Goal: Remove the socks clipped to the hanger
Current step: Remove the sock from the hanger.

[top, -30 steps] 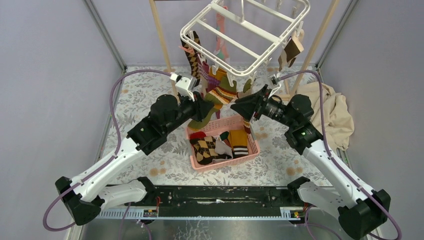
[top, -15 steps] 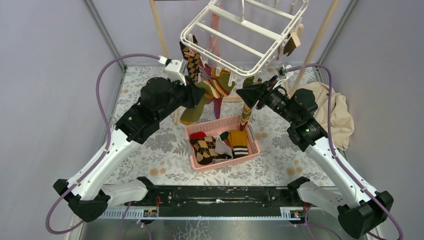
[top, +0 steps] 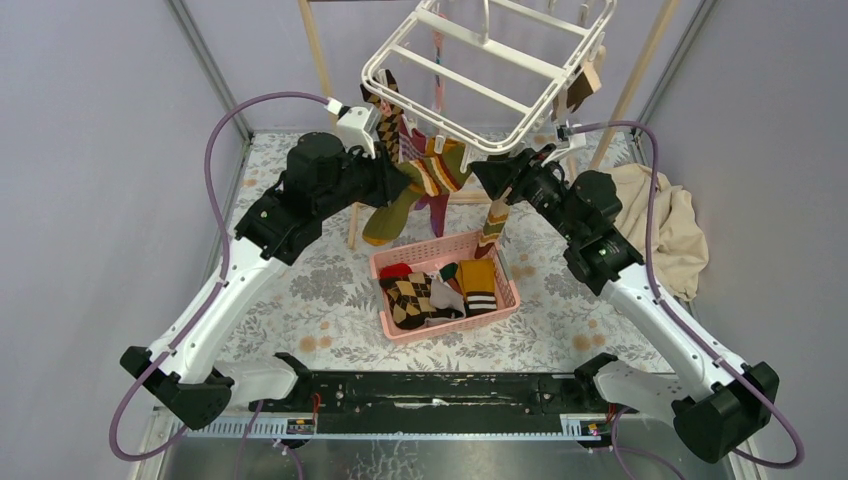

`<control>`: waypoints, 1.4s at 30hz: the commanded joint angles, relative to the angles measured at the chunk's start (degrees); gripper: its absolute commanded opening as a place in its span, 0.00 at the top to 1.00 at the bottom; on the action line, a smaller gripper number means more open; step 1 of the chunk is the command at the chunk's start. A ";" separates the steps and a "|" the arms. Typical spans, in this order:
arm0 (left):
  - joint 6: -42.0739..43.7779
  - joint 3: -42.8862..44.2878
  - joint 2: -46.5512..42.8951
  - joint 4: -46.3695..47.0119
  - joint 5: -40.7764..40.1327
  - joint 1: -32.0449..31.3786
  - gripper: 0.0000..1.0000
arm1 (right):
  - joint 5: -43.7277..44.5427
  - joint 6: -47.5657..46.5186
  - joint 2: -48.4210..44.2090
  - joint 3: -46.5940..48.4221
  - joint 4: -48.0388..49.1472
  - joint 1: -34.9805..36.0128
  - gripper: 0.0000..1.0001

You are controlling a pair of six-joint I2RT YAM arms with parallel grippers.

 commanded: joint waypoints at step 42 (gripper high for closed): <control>1.72 -4.43 -1.22 1.95 10.08 0.53 0.72 | 30.18 -1.98 5.80 3.03 15.46 12.63 0.46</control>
